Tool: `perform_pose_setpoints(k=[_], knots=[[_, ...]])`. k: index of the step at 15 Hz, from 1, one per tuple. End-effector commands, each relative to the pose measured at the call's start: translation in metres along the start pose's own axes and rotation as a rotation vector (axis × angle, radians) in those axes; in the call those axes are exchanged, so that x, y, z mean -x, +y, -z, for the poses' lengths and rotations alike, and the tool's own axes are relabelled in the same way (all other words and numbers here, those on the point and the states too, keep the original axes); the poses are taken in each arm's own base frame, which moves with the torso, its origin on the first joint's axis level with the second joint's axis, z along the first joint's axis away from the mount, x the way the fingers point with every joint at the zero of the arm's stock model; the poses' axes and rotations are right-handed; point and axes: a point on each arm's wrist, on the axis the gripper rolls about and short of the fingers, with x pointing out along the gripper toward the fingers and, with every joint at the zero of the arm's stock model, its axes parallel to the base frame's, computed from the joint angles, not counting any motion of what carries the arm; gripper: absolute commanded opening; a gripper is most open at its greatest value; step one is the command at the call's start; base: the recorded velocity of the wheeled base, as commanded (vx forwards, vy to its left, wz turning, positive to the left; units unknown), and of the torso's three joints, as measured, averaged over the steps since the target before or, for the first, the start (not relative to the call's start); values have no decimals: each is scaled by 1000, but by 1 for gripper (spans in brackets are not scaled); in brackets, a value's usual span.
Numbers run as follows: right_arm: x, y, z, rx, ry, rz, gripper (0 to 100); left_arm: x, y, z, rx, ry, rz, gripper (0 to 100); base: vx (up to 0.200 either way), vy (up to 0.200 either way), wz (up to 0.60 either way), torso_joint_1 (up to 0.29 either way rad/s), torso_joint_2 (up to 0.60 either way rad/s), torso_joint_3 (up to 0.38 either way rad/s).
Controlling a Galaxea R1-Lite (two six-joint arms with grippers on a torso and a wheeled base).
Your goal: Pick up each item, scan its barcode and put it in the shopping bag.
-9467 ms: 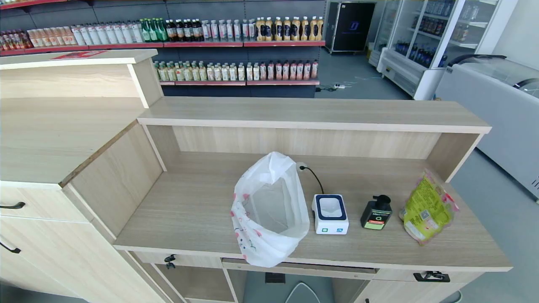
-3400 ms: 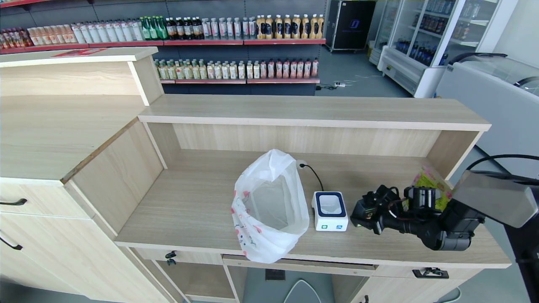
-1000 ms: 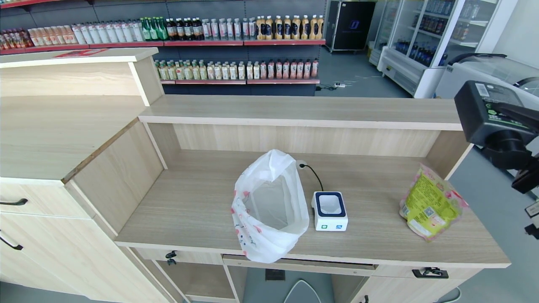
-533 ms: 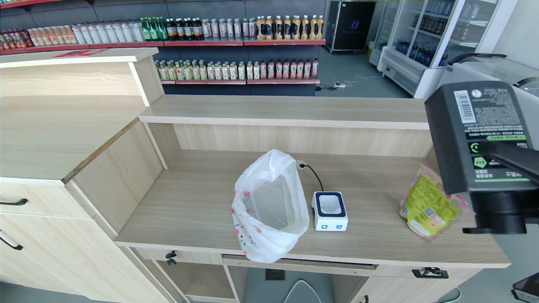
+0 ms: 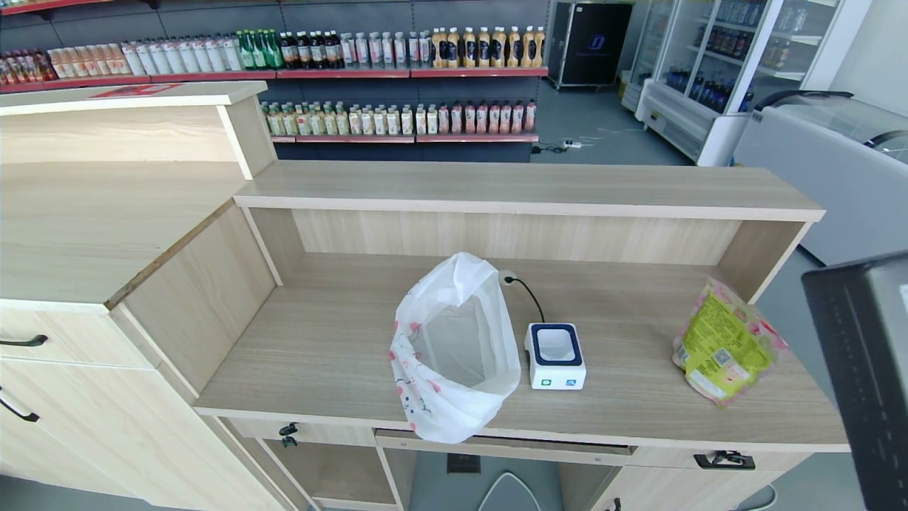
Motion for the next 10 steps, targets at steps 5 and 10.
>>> perform_pose_setpoints(k=[5, 10], knots=[[13, -24, -3, 49, 16, 126, 0, 0, 0, 0, 0, 1, -1, 100, 0, 0, 0, 0, 0, 0], [15, -24, -6, 42, 11, 118, 0, 0, 0, 0, 0, 1, 0, 100, 0, 0, 0, 0, 0, 0]])
